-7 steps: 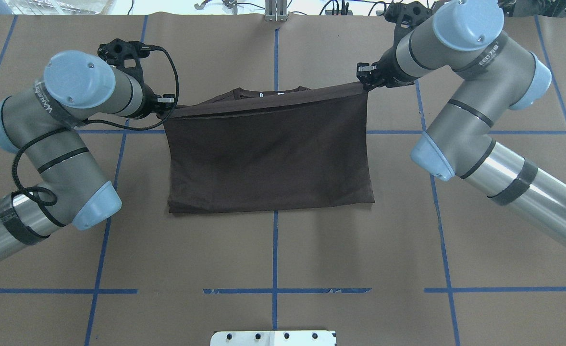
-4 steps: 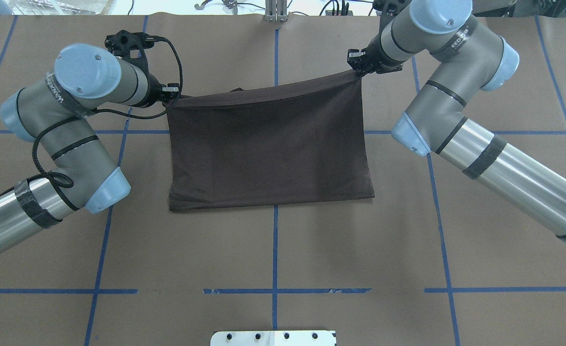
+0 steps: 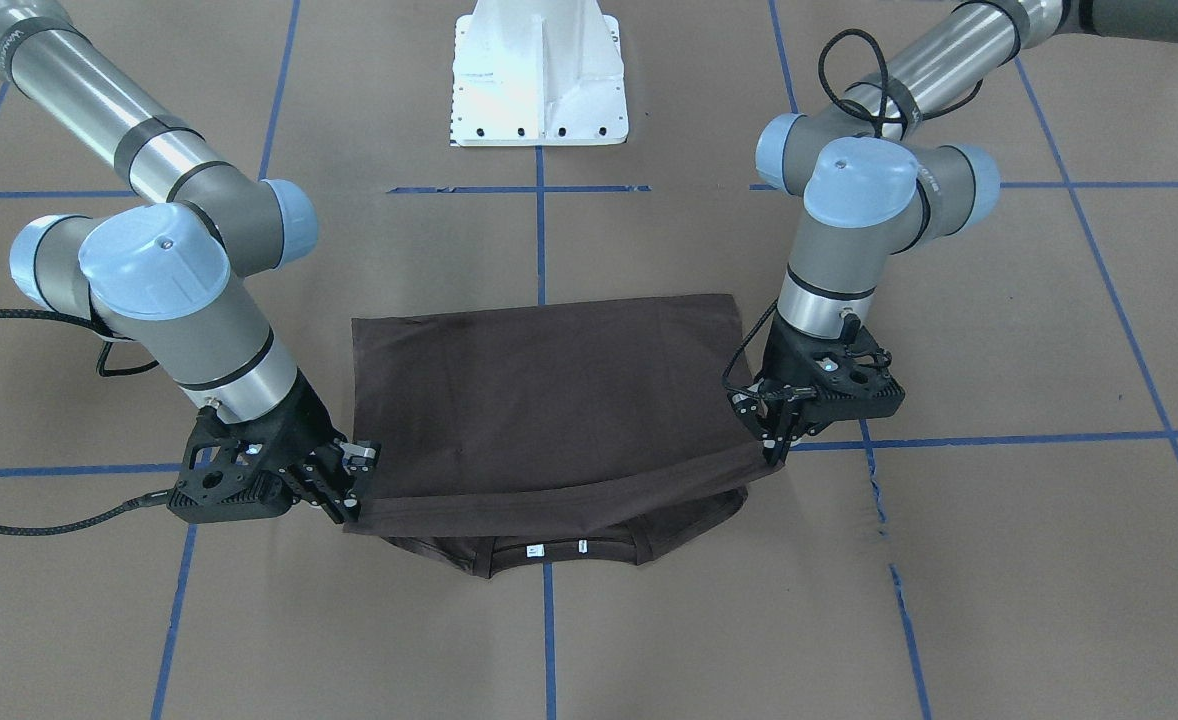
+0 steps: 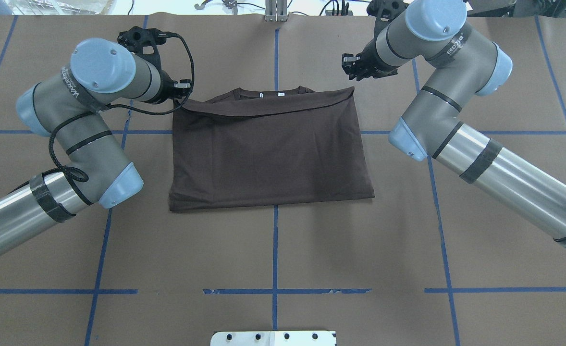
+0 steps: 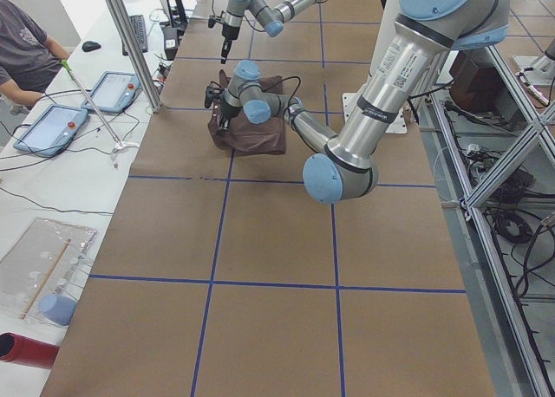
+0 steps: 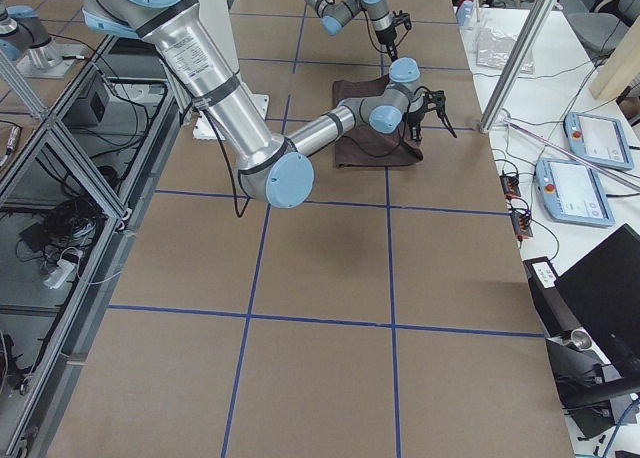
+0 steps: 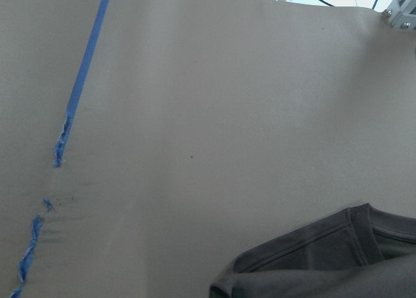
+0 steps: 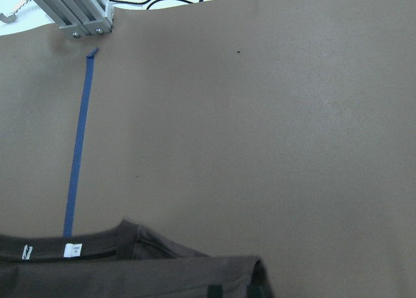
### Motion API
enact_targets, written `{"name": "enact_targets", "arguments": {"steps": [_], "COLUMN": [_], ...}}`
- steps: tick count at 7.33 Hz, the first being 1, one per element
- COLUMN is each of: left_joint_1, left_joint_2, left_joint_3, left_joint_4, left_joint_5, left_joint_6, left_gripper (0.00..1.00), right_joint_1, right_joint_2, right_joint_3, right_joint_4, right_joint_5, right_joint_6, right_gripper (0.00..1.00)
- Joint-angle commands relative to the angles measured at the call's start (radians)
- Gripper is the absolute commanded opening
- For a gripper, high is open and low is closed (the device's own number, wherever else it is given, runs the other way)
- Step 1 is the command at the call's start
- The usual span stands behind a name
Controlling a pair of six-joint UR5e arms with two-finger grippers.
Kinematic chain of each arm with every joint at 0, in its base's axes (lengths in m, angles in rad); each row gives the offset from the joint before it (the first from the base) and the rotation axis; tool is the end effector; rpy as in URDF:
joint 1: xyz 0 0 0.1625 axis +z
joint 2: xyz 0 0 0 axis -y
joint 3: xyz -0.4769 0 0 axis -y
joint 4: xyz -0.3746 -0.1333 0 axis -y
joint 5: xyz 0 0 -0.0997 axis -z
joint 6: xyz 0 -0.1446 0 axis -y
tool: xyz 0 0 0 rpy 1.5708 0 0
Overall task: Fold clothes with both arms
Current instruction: 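Grasp the folded shirt's side edge with the right gripper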
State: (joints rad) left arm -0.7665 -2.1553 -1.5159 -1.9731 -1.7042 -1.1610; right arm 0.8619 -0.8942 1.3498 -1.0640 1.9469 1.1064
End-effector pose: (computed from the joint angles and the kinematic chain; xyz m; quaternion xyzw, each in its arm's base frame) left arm 0.4690 -0.6100 0.3764 0.1992 0.4060 -0.1287 0.8826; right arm -0.4615 -0.6612 0.3646 0.1493 -0.4603 0.0871 0.8708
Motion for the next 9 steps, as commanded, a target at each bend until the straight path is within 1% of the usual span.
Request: {"name": "enact_targets", "arguments": {"steps": [1, 2, 3, 4, 5, 6, 7, 9], "left_joint_1": [0.000, -0.002, -0.004, -0.004, -0.004, -0.004, -0.004, -0.005], "left_joint_2": [-0.011, -0.012, -0.011, -0.011, -0.008, -0.006, -0.006, 0.000], "left_joint_3": [0.006, -0.001, -0.054, -0.087, -0.101, -0.107, -0.112, -0.119], "left_joint_4": [-0.003, 0.003, 0.019, 0.063, 0.071, 0.071, 0.071, 0.071], "left_joint_5": [-0.009, -0.058, -0.084, -0.084, -0.083, -0.080, -0.078, -0.080], "left_joint_6": [0.003, 0.003, 0.000, -0.003, -0.003, -0.003, -0.003, -0.002], "left_gripper": [1.00, 1.00, 1.00, 1.00, 1.00, 1.00, 1.00, 1.00], "right_joint_1": [-0.003, -0.015, -0.059, -0.108, -0.151, -0.190, -0.220, -0.250], "right_joint_2": [-0.032, -0.064, -0.154, -0.246, -0.317, -0.356, -0.358, -0.350], "right_joint_3": [0.012, 0.072, 0.162, 0.252, 0.306, 0.314, 0.308, 0.305], "right_joint_4": [0.025, 0.012, 0.013, 0.013, 0.012, 0.012, 0.010, 0.010], "right_joint_5": [0.047, 0.103, 0.113, 0.103, 0.078, 0.064, 0.046, 0.046], "right_joint_6": [0.009, 0.027, 0.106, 0.181, 0.214, 0.222, 0.222, 0.222], "right_gripper": [1.00, 1.00, 1.00, 0.99, 0.98, 0.97, 0.91, 0.75]}}
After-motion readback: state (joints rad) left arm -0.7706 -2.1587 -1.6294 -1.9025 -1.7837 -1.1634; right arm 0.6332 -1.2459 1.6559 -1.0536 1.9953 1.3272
